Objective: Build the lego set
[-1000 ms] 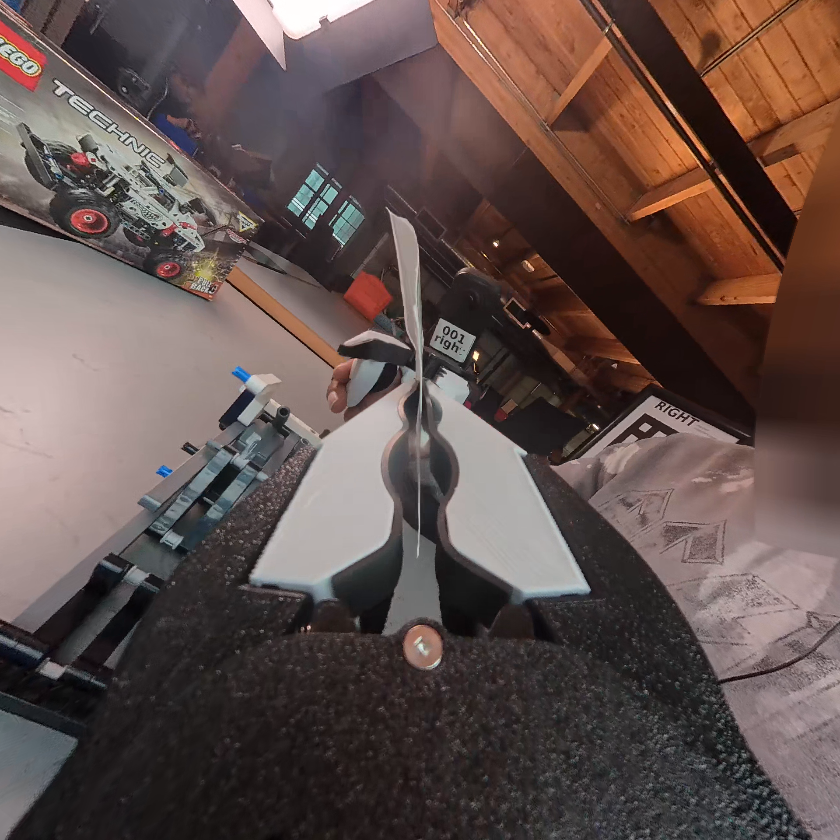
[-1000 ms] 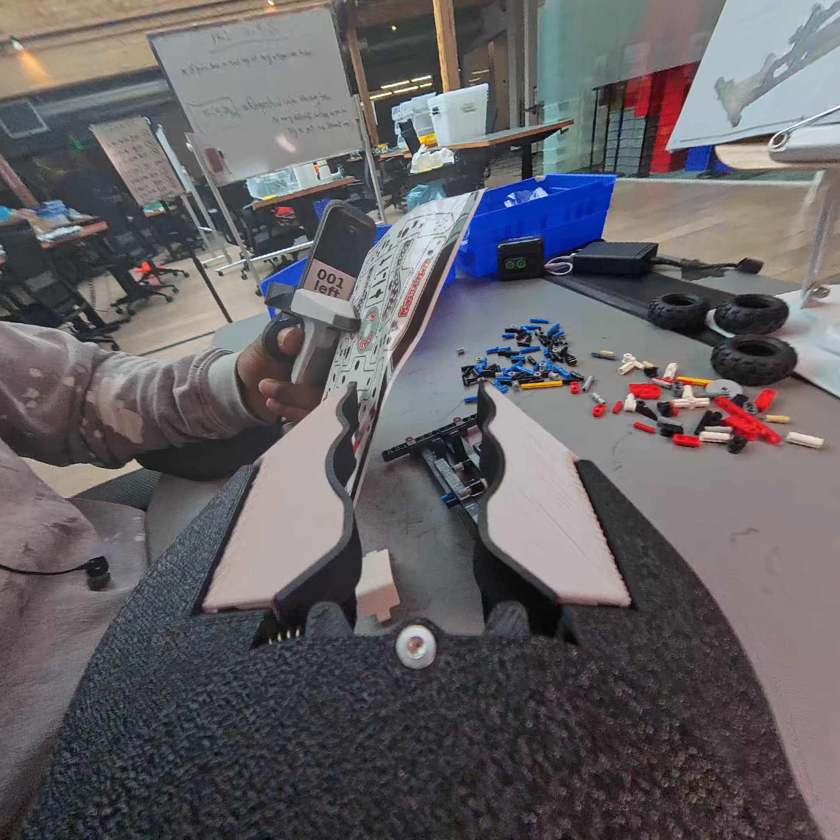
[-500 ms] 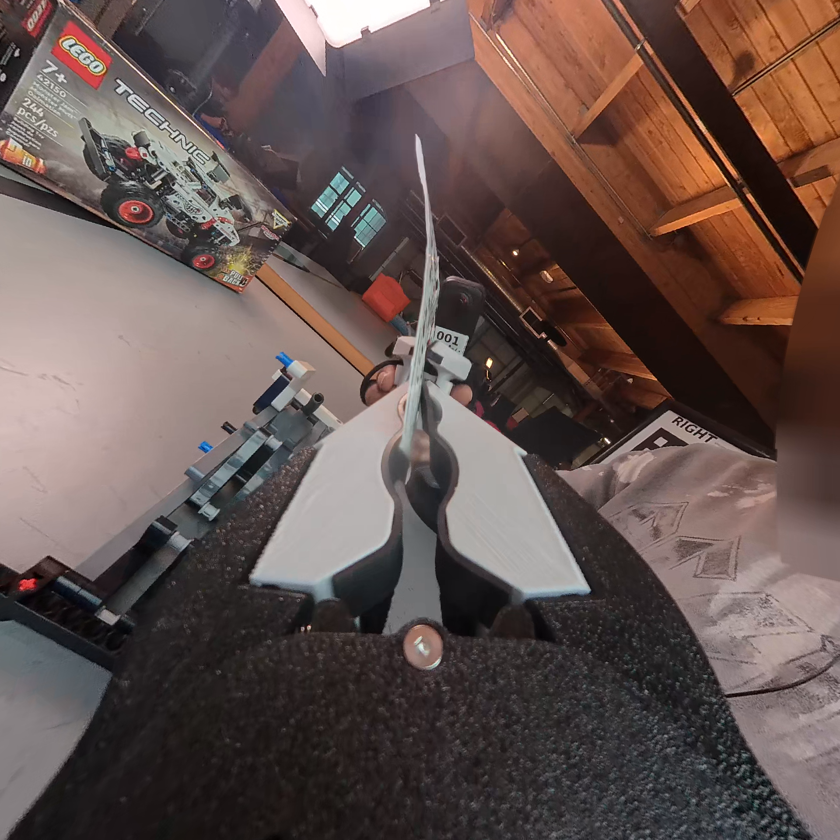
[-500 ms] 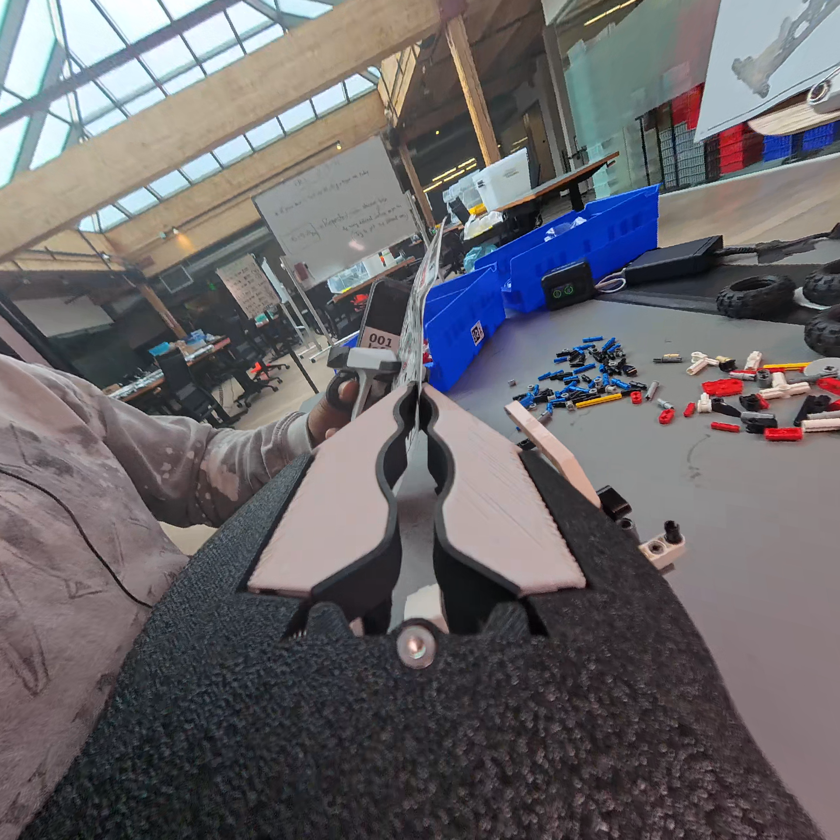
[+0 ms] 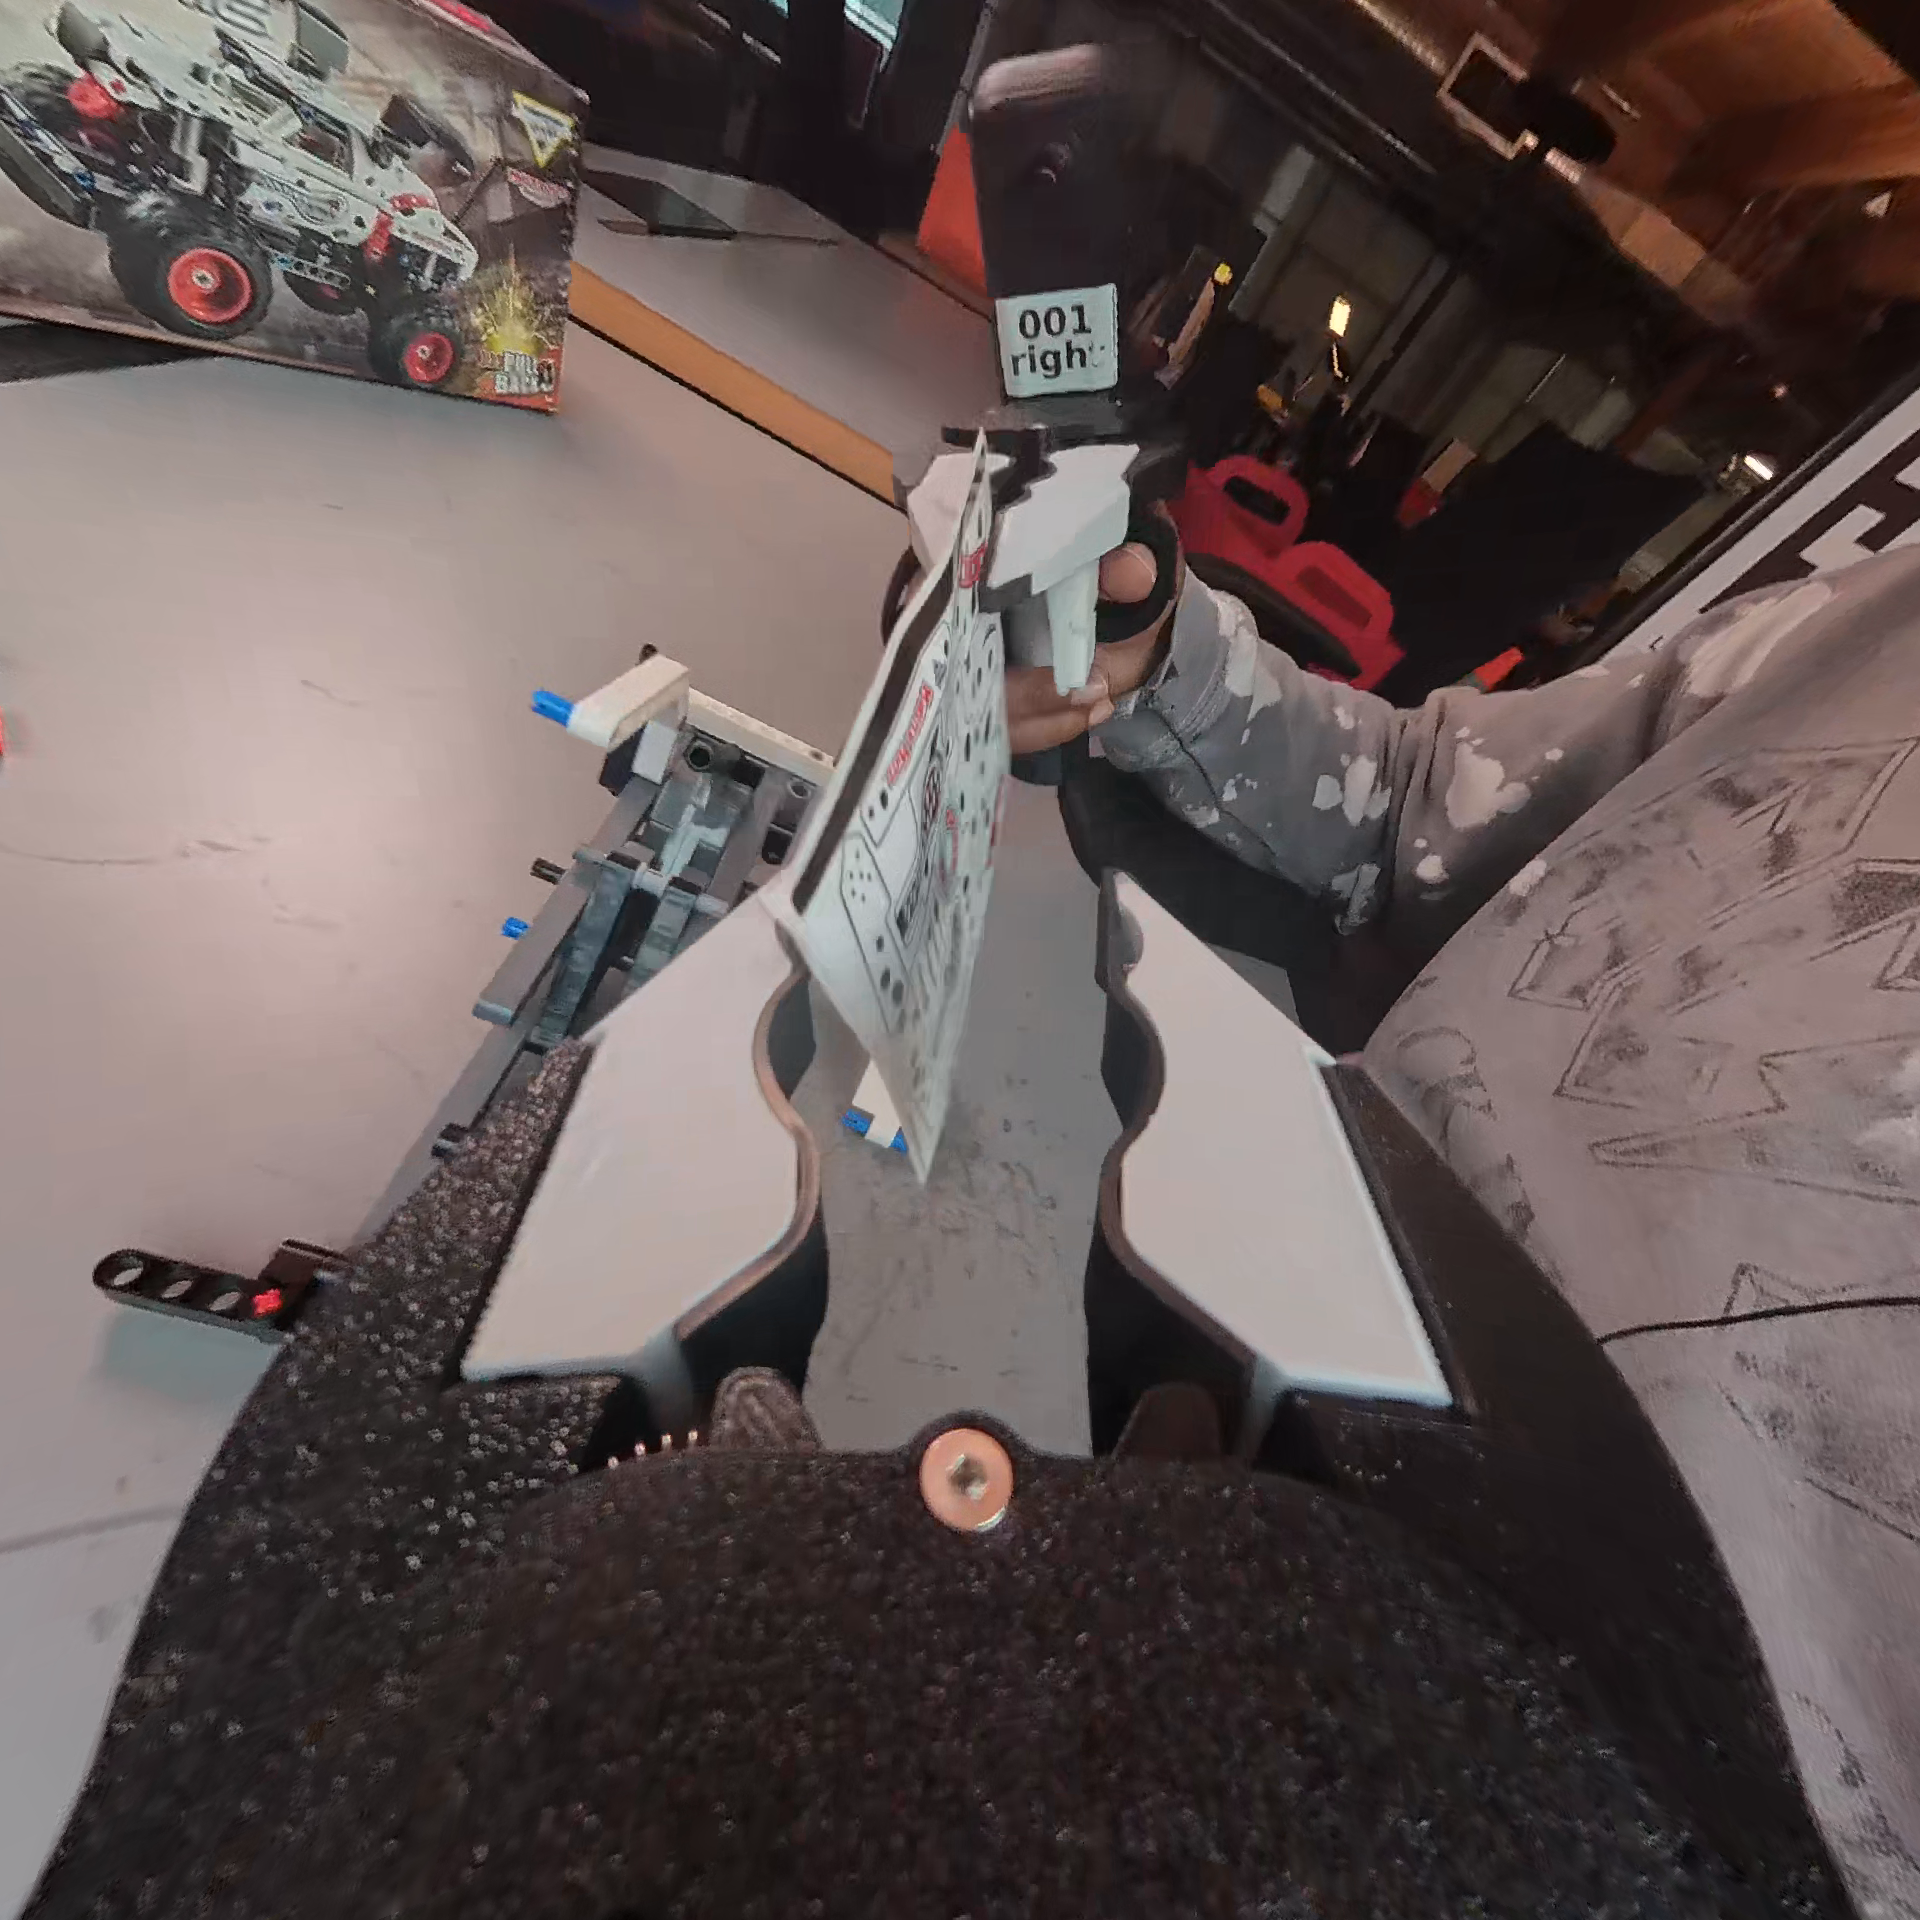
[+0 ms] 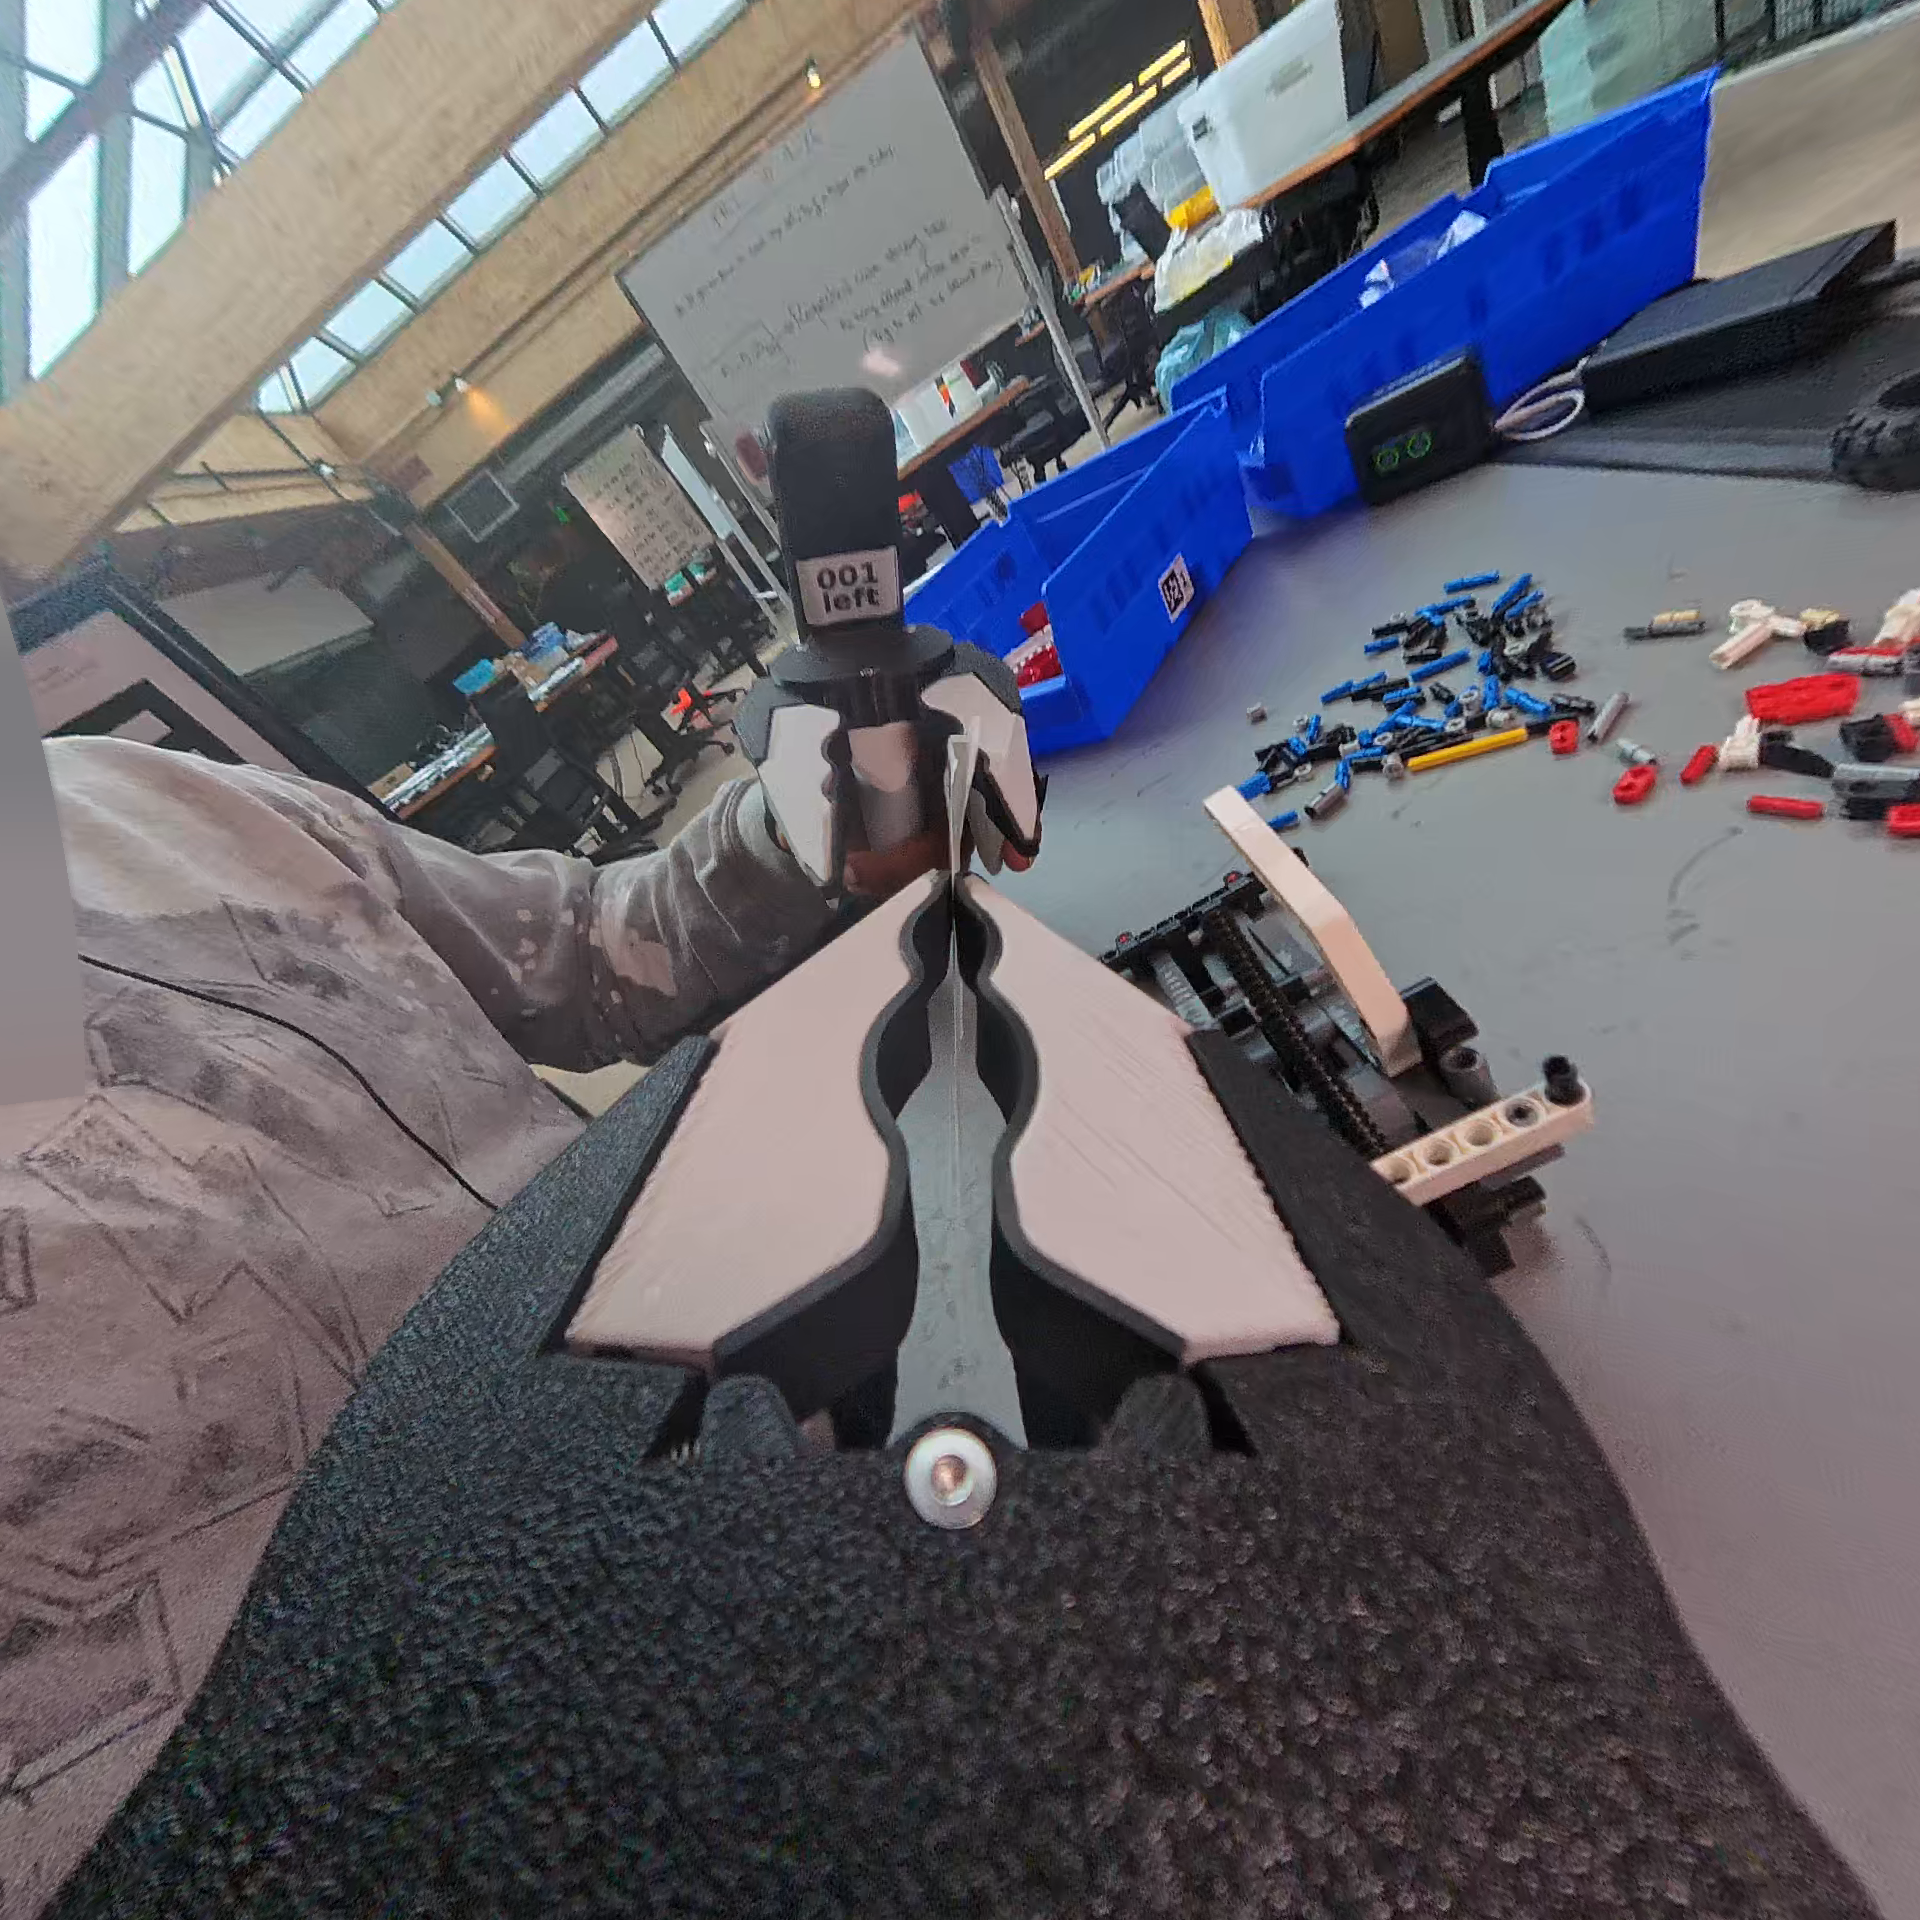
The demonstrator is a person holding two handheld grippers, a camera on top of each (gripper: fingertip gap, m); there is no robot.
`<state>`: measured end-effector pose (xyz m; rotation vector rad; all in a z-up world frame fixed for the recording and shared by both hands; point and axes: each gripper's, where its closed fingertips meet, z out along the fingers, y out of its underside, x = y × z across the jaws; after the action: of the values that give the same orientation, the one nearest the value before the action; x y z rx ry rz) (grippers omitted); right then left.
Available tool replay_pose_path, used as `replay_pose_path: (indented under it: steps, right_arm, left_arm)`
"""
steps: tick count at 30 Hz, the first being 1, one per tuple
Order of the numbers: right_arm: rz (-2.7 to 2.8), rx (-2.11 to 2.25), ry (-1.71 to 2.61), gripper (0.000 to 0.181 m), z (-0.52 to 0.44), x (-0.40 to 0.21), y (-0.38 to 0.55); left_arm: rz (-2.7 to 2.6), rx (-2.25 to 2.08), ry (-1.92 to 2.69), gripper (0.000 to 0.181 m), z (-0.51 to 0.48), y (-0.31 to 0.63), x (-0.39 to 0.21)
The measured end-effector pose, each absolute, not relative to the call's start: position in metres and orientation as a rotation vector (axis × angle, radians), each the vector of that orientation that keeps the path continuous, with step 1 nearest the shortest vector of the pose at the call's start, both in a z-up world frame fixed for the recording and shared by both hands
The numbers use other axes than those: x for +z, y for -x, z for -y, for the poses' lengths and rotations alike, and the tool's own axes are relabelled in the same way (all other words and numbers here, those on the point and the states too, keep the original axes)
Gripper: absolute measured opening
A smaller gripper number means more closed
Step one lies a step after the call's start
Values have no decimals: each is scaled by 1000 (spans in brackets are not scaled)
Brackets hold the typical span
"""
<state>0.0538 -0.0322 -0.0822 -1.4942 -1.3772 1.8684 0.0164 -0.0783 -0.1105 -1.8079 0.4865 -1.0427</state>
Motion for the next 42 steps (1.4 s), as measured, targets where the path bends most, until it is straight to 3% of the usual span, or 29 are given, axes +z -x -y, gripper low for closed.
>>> replay_pose_path:
  steps: [2,5,8,13,15,17,19,20,24,27,29,32,36,39,42]
  right_arm:
    - [1459,1867,1557,0,44,-96,-52]
    - [1474,1903,1548,0,54,-99,-47]
    - [1391,1877,1468,2,42,-90,-45]
    - [1241,1687,1231,39,20,-55,-52]
    - [1311,1522,1187,44,25,-57,-49]
    - [1399,1459,1226,41,34,-71,-42]
    - [1425,1527,1213,0,45,-75,-42]
    - [1426,1578,1198,0,48,-72,-45]
    - [1504,1745,1298,0,52,-67,-59]
    - [1601,1866,1426,0,66,-81,-66]
    - [1640,1924,1466,0,77,-90,-63]
    - [1714,1969,1488,0,93,-101,-60]
    - [1624,1704,1411,2,69,-105,-44]
    - [1506,1178,1110,22,37,-85,-35]
    - [1500,980,804,27,56,-61,-43]
  left_arm:
    - [-551,-1110,1849,49,87,-32,-118]
    - [-560,-1140,1876,0,88,-52,-134]
    - [-402,-1308,1760,0,83,-55,-115]
    - [-184,-1341,1634,0,70,-29,-98]
    - [-178,-1348,1598,0,72,-27,-92]
    - [-195,-1366,1549,0,75,-29,-83]
    - [-232,-1356,1547,0,78,-33,-82]
    - [-263,-1348,1555,1,80,-34,-83]
    - [-380,-1265,1592,36,86,-26,-77]
    - [-501,-1154,1659,44,89,-28,-78]
    - [-577,-1144,1706,36,94,-40,-87]
    - [-611,-1144,1730,0,97,-54,-99]
    - [-450,-1136,1761,0,84,-42,-107]
    - [-273,-1184,1781,0,72,-25,-110]
    - [-183,-1188,1825,0,66,-16,-119]
